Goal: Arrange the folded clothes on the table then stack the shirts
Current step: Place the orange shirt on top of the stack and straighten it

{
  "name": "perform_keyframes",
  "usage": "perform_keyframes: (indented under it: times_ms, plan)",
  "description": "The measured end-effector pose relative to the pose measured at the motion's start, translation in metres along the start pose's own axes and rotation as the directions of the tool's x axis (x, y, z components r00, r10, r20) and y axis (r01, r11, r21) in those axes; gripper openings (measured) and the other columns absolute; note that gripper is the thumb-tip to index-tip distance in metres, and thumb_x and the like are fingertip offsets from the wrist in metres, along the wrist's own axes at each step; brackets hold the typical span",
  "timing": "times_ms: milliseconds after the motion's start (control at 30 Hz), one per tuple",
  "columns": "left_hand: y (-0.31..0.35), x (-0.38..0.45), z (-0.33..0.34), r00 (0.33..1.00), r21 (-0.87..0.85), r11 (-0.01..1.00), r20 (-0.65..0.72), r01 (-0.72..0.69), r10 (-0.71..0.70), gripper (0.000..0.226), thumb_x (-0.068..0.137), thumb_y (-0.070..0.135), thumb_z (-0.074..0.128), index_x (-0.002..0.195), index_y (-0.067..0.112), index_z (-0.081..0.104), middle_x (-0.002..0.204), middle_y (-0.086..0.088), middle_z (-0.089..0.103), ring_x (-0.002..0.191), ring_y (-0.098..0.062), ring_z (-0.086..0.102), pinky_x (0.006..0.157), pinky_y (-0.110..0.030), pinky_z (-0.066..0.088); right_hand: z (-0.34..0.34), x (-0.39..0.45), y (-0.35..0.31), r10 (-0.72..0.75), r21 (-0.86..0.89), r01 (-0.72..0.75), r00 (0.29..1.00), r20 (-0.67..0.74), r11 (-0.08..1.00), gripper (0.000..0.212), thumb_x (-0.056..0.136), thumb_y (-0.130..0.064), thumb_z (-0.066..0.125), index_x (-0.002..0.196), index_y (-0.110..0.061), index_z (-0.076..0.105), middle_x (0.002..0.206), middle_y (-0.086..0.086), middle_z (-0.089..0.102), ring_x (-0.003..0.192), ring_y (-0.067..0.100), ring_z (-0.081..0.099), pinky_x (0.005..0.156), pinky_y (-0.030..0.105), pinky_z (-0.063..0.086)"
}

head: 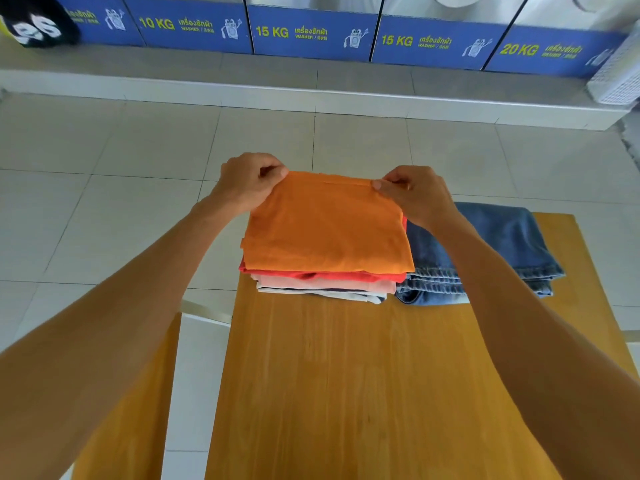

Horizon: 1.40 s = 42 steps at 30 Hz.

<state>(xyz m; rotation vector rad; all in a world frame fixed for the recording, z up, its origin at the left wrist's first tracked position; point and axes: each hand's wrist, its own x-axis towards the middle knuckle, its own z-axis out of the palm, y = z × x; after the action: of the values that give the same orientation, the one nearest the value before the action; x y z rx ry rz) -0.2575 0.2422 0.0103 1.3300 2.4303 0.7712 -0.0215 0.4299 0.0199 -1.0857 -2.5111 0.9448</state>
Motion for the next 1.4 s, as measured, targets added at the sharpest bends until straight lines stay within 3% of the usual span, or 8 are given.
perform_keyframes:
  times_ms: [300, 500, 600, 700, 933, 1067, 1233, 1400]
  plan:
    - [-0.005, 0.011, 0.017, 0.939, -0.049, 0.938, -0.026, 0.342, -0.343, 0.049, 0.088, 0.068, 0.047, 0.092, 0.025, 0.069, 0.094, 0.005, 0.069, 0.096, -0.021, 0.064, 0.096, -0.049, 0.046, 0.017, 0.015, 0.012, 0.136, -0.09, -0.154, 0.974, -0.18, 0.984, 0.037, 0.098, -0.049, 0.056, 0.092, -0.017, 0.073, 0.085, -0.001, 0.072, 0.081, 0.02, 0.065, 0.073, 0.033, 0.049]
    - [0.024, -0.03, 0.026, 0.859, 0.161, 0.982, -0.484, -0.103, 0.17, 0.033, 0.102, 0.034, 0.041, 0.105, 0.02, 0.071, 0.111, 0.005, 0.071, 0.113, -0.014, 0.061, 0.101, -0.045, 0.042, 0.031, -0.025, -0.04, -0.218, -0.263, 0.12, 0.897, -0.385, 0.957, 0.029, 0.105, -0.033, 0.045, 0.11, -0.02, 0.071, 0.116, 0.0, 0.072, 0.119, 0.026, 0.059, 0.096, 0.038, 0.038]
    - [0.036, -0.047, 0.054, 0.94, 0.317, 0.934, -0.238, -0.162, 0.244, 0.042, 0.104, 0.035, 0.032, 0.13, 0.02, 0.061, 0.14, 0.004, 0.057, 0.14, -0.014, 0.039, 0.118, -0.045, 0.021, 0.07, -0.04, -0.058, -0.34, -0.401, 0.275, 0.935, -0.099, 0.874, 0.04, 0.106, -0.041, 0.034, 0.129, -0.029, 0.065, 0.148, -0.002, 0.054, 0.144, 0.024, 0.038, 0.115, 0.049, 0.029]
    - [0.02, -0.047, 0.067, 0.983, 0.365, 0.922, -0.072, -0.129, 0.167, 0.055, 0.104, 0.045, 0.016, 0.149, 0.023, 0.04, 0.159, 0.004, 0.033, 0.151, -0.016, 0.016, 0.122, -0.048, 0.007, 0.086, -0.038, -0.046, -0.189, -0.468, 0.208, 0.978, 0.089, 0.859, 0.052, 0.106, -0.049, 0.02, 0.153, -0.035, 0.039, 0.165, -0.003, 0.028, 0.154, 0.023, 0.015, 0.123, 0.052, 0.008]
    - [-0.007, -0.044, 0.07, 0.999, 0.127, 0.991, -0.006, -0.038, 0.039, 0.059, 0.101, 0.058, 0.014, 0.156, 0.036, 0.013, 0.165, 0.006, 0.009, 0.152, -0.016, 0.003, 0.121, -0.052, 0.013, 0.059, -0.035, 0.01, 0.135, -0.491, -0.092, 0.989, 0.052, 0.866, 0.061, 0.1, -0.065, 0.004, 0.158, -0.044, 0.009, 0.167, -0.002, 0.019, 0.155, 0.026, 0.008, 0.118, 0.065, -0.008]
    - [-0.004, -0.04, 0.063, 0.998, 0.139, 0.989, 0.044, -0.049, 0.044, 0.054, 0.104, 0.05, 0.017, 0.156, 0.035, 0.016, 0.165, 0.005, 0.009, 0.152, -0.016, 0.0, 0.12, -0.056, -0.001, 0.033, -0.043, 0.03, 0.27, -0.523, -0.243, 0.963, -0.025, 0.817, 0.062, 0.103, -0.056, 0.004, 0.159, -0.034, 0.02, 0.168, 0.001, 0.017, 0.156, 0.026, -0.001, 0.118, 0.067, -0.007]
    - [0.02, -0.031, 0.055, 0.985, 0.304, 0.942, -0.047, -0.143, 0.164, 0.05, 0.104, 0.036, 0.023, 0.149, 0.022, 0.039, 0.16, -0.003, 0.028, 0.152, -0.021, 0.012, 0.118, -0.058, -0.007, 0.023, -0.033, -0.018, 0.051, -0.374, -0.138, 0.971, -0.234, 0.917, 0.057, 0.107, -0.05, 0.016, 0.157, -0.027, 0.027, 0.169, 0.001, 0.011, 0.156, 0.022, -0.002, 0.121, 0.055, -0.005]
    - [0.032, -0.024, 0.068, 0.994, 0.346, 0.934, -0.019, -0.091, 0.104, 0.053, 0.104, 0.046, 0.017, 0.149, 0.028, 0.037, 0.16, -0.002, 0.029, 0.152, -0.021, 0.012, 0.119, -0.058, -0.001, 0.063, -0.018, -0.04, -0.109, -0.491, 0.072, 0.993, -0.049, 0.868, 0.054, 0.106, -0.049, 0.019, 0.153, -0.031, 0.036, 0.168, 0.002, 0.017, 0.156, 0.026, 0.005, 0.122, 0.056, 0.003]
